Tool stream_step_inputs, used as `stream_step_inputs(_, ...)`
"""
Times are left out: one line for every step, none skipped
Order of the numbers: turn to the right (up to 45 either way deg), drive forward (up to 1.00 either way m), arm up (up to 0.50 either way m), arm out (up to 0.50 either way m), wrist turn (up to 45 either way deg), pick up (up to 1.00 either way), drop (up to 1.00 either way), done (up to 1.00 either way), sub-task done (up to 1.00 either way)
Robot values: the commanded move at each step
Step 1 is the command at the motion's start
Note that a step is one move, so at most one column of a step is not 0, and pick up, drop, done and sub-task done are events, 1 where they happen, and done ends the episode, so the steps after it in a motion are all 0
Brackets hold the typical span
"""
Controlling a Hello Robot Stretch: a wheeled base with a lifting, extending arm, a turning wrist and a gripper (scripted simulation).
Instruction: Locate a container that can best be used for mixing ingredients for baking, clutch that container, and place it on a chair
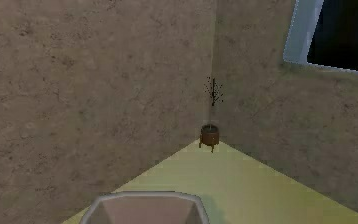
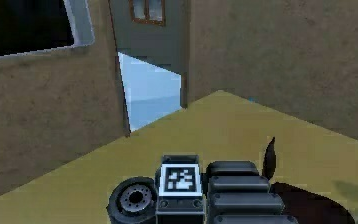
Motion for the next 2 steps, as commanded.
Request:
stream_step_inputs(0.0, 0.2, 0.0, 0.0, 0.0, 0.0, 0.0, 0.0, 0.0)
stream_step_inputs(-45.0, 0.0, 0.0, 0.0, 0.0, 0.0, 0.0, 0.0, 0.0)
